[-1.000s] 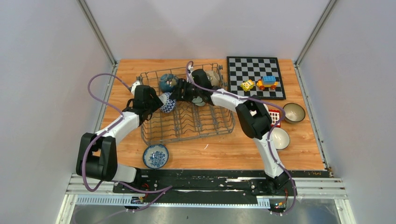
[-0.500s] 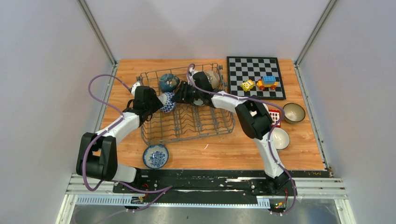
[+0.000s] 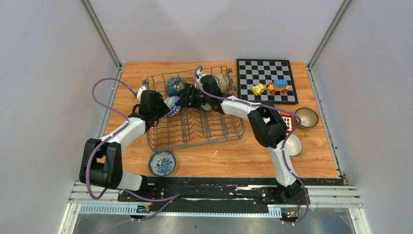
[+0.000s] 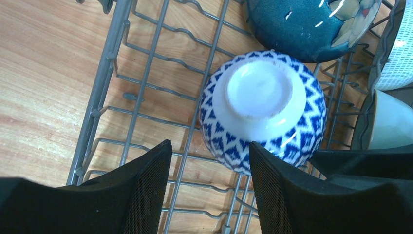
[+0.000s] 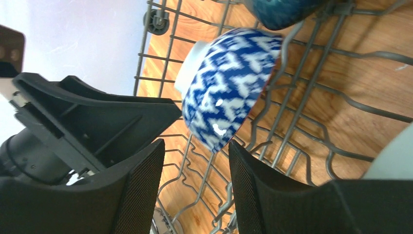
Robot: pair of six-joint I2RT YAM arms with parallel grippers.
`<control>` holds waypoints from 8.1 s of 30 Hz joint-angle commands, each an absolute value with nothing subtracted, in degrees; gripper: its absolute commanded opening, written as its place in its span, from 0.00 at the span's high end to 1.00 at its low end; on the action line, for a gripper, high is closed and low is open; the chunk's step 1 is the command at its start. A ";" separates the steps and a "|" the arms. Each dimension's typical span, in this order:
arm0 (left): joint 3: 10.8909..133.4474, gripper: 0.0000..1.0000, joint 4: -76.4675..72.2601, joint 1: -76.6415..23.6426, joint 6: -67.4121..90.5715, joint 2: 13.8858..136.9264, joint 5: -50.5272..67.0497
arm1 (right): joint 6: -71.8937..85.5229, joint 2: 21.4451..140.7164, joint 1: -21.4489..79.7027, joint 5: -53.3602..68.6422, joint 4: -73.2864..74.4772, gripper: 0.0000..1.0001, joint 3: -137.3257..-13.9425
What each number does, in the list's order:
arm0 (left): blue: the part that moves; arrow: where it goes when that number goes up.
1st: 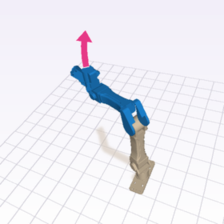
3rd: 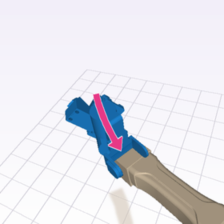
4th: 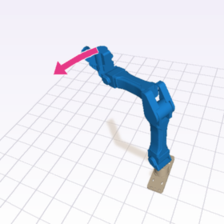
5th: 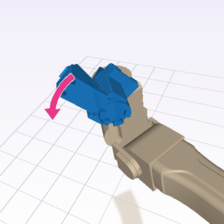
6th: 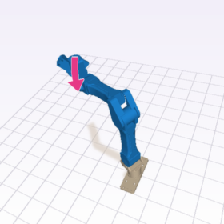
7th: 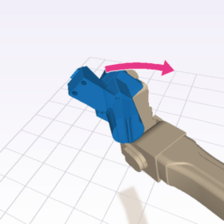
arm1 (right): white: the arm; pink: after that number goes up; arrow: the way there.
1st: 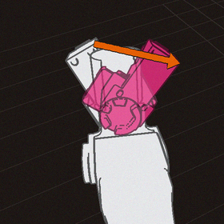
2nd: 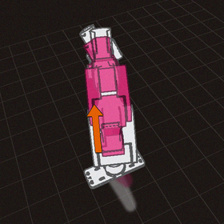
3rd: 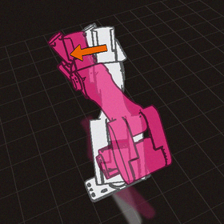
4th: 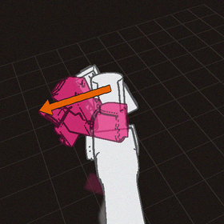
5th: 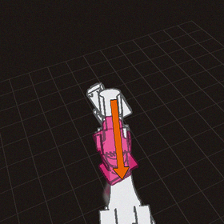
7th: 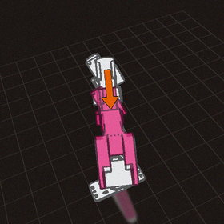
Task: Unload the bowls from the dish rack
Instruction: Pick up the bowl from the dish rack.
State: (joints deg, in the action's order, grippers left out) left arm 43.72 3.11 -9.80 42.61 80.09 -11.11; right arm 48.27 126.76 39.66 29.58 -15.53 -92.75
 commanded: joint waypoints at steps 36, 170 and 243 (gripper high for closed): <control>41.83 0.39 4.31 -9.14 41.92 75.86 -12.92 | 55.86 124.90 41.75 24.96 -19.02 0.32 -88.88; 60.96 0.21 30.97 -9.14 46.35 47.99 -26.54 | 58.66 122.01 43.33 48.53 -40.85 1.00 -96.39; 85.13 0.21 61.47 -74.57 15.38 73.32 -14.57 | -27.49 73.07 114.89 -42.23 67.27 1.00 -68.81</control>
State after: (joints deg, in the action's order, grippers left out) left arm 85.21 58.46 -72.12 14.72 71.29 -15.62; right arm -25.58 73.03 114.37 -39.66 64.75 -67.20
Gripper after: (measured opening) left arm 0.822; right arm 0.031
